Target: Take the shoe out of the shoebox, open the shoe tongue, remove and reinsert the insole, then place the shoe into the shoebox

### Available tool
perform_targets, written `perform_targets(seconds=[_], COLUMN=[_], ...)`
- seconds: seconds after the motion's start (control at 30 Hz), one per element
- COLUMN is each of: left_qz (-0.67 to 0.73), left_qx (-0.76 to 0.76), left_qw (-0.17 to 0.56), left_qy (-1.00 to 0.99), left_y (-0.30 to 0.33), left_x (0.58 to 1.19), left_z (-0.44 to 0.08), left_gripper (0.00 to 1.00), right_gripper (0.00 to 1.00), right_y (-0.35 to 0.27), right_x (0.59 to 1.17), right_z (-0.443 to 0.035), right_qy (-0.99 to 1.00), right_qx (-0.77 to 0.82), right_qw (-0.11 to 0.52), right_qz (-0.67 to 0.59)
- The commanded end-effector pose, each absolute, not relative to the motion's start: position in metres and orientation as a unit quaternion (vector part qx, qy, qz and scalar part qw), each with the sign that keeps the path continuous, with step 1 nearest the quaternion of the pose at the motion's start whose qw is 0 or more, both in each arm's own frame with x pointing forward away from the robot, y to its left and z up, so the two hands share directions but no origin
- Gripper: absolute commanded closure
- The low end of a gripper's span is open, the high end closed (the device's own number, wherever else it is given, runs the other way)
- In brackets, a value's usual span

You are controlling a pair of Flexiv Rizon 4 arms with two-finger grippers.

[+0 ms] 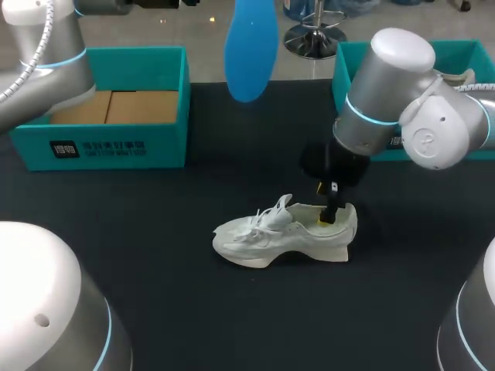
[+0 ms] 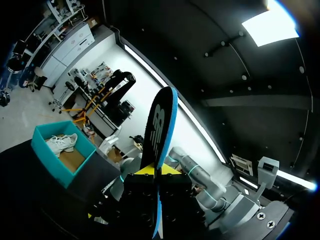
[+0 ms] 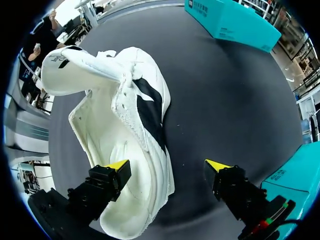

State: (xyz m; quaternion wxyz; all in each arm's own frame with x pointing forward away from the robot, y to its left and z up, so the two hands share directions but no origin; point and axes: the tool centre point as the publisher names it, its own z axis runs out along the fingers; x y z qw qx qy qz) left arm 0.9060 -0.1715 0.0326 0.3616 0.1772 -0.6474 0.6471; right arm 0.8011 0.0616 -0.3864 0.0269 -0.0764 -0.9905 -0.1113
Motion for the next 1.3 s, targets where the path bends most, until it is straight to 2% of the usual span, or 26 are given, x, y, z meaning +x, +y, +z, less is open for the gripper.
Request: perform_targets(seconds=[0.03, 0.7, 1.27, 1.3], left_qz=[0.647, 0.647, 0.647, 0.647], left_qx=[0.178, 0.178, 0.178, 0.178], left_qw=[0.361, 0.361, 0.361, 0.361], left_qy=[-0.647, -0.647, -0.647, -0.647], left_y=[-0.171, -0.171, -0.171, -0.171], left_x=[0.905, 0.905, 0.905, 0.905], left_z=[0.032, 0.032, 0.032, 0.032], left_gripper=[1.0, 1.0, 1.0, 1.0], right_gripper=[1.0, 1.0, 1.0, 1.0], right_y=[0.065, 0.062, 0.041, 0.039], right_x=[0.804, 0.799, 0.79, 0.791], right_z=[-0.398, -0.399, -0.327, -0.325], right_qy=[-0.99, -0.989, -0.991, -0.992], right_qx=[-0.074, -0.069, -0.079, -0.078], right_qw=[0.035, 0.04, 0.0, 0.023], right_qz=[-0.115, -0.122, -0.11, -0.101])
